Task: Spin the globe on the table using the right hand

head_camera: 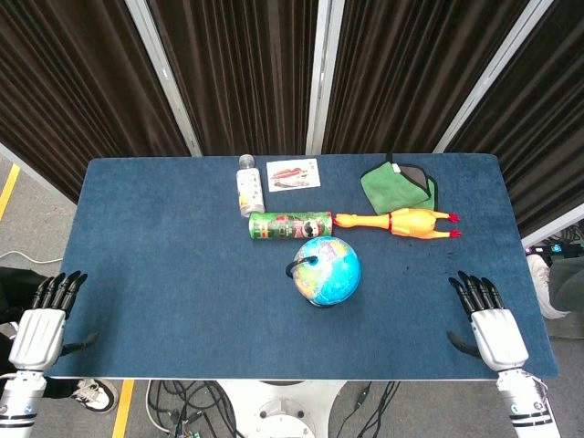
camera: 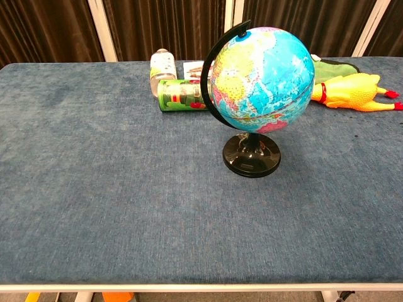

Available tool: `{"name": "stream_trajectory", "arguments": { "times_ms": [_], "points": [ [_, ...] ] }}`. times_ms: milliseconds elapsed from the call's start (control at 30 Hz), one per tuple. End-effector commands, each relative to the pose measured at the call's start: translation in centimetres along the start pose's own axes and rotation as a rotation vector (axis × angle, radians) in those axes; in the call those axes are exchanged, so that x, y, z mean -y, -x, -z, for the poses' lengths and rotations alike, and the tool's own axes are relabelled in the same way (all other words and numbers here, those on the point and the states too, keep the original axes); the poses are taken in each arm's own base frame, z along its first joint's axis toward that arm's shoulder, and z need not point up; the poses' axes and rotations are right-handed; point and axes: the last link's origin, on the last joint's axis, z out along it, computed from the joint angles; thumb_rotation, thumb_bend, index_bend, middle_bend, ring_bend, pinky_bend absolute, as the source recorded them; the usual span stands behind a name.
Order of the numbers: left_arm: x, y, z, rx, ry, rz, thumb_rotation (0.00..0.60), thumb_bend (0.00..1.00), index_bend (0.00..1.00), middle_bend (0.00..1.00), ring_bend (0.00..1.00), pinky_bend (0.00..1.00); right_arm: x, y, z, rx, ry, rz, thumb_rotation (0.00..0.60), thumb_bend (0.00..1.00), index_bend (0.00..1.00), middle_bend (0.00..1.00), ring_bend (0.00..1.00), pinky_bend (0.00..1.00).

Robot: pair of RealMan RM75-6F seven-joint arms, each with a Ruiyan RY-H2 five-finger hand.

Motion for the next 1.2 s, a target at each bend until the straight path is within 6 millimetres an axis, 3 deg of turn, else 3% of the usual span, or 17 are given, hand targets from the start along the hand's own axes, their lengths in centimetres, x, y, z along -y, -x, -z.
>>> {"name": "stream_trajectory", "arguments": {
  "times_ms": [33, 300, 367, 433, 533, 600, 833, 1200],
  "points": [
    [0.1, 0.0, 0.0, 0.0, -0.003, 0.001, 0.6, 0.0, 0.07, 0.06, 0.0, 0.07, 0.2, 0.2, 0.3, 0.005, -0.011, -0.019, 0.6, 0.14, 0.0, 0.0, 0.0, 0.0],
    [-0.1, 0.0, -0.2, 0.005, 0.005, 0.001, 0.6, 0.0, 0.07, 0.06, 0.0, 0.07, 2.1, 0.2, 0.5, -0.006, -0.128, -0.081, 0.6, 0.17, 0.0, 0.0, 0.0, 0.0],
    [-0.2, -0.2, -0.4, -0.003, 0.008, 0.001, 0.6, 0.0, 0.07, 0.06, 0.0, 0.07, 2.9, -0.1, 0.3, -0.013, -0.159, -0.091, 0.6, 0.23, 0.0, 0.0, 0.0, 0.0],
    [-0.2, -0.3, -0.4, 0.0, 0.011, 0.0, 0.6, 0.0, 0.07, 0.06, 0.0, 0.07, 3.9, -0.3, 0.1, -0.008, -0.202, -0.118, 0.6, 0.41, 0.0, 0.0, 0.0, 0.0],
    [-0.3, 0.0, -0.1, 0.01, 0.014, -0.004, 0.6, 0.0, 0.07, 0.06, 0.0, 0.07, 5.3, -0.6, -0.1, 0.004, -0.29, -0.173, 0.6, 0.85, 0.0, 0.0, 0.0, 0.0],
    [-0.1, 0.1, 0.0, 0.012, 0.002, -0.001, 0.6, 0.0, 0.07, 0.06, 0.0, 0.07, 5.9, -0.8, -0.4, -0.014, -0.335, -0.193, 0.6, 0.99, 0.0, 0.0, 0.0, 0.0],
    [0.1, 0.4, -0.3, 0.017, 0.002, 0.002, 0.6, 0.0, 0.07, 0.06, 0.0, 0.07, 7.9, -0.6, -2.3, -0.067, -0.442, -0.298, 0.6, 1.0, 0.0, 0.0, 0.0, 0.0],
    [0.7, 0.5, 0.0, 0.023, -0.015, 0.007, 0.6, 0.0, 0.07, 0.06, 0.0, 0.07, 10.2, 0.8, -4.8, 0.004, -0.502, -0.343, 0.6, 1.0, 0.0, 0.0, 0.0, 0.0]
  ]
}}
